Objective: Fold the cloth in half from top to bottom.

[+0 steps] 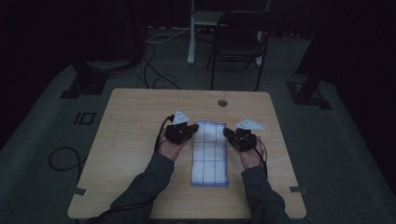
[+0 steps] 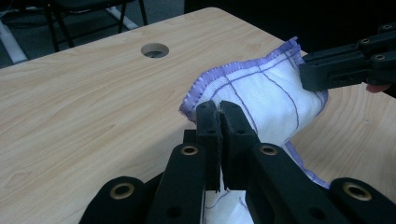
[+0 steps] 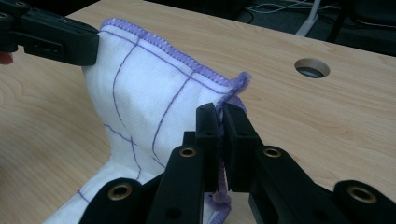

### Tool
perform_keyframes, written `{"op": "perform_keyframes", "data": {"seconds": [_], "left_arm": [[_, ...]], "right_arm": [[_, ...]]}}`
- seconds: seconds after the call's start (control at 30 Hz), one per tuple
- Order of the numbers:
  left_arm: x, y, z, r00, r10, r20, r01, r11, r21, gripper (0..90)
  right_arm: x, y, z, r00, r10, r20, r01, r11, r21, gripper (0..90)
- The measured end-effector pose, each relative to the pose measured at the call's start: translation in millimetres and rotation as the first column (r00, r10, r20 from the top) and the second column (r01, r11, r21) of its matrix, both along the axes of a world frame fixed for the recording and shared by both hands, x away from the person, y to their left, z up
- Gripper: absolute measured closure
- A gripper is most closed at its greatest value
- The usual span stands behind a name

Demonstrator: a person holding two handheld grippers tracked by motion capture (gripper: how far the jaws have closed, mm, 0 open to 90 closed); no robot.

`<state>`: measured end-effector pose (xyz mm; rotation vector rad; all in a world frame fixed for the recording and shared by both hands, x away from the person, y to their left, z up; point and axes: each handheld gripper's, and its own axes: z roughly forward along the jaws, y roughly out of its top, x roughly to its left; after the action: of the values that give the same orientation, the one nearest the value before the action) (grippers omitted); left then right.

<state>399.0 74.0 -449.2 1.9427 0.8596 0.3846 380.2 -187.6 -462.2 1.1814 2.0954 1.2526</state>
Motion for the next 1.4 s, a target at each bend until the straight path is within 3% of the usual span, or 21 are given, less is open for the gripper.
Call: {"op": "perform_keyframes", "data": {"seconds": [0.37, 0.93, 1.4], "left_arm": [[-10.6, 3.5, -1.6, 0.9998, -0.013, 0.013, 0.013, 0.9999, -0.007, 87.9], [-33.1, 5.6, 0.3, 0.9991, -0.034, 0.025, 0.035, 0.9991, -0.023, 87.8], [-54.9, 9.4, -12.9, 0.9992, -0.039, 0.008, 0.04, 0.9974, -0.061, 87.8]], "right_arm": [[-11.9, -0.8, -2.9, 1.0, -0.003, 0.004, 0.003, 0.999, 0.036, 86.5], [-30.6, -3.5, -2.9, 0.9998, 0.013, 0.015, -0.014, 0.999, 0.046, 86.5], [-46.4, -7.0, -12.0, 0.9993, 0.038, -0.005, -0.038, 0.997, 0.062, 86.5]]}}
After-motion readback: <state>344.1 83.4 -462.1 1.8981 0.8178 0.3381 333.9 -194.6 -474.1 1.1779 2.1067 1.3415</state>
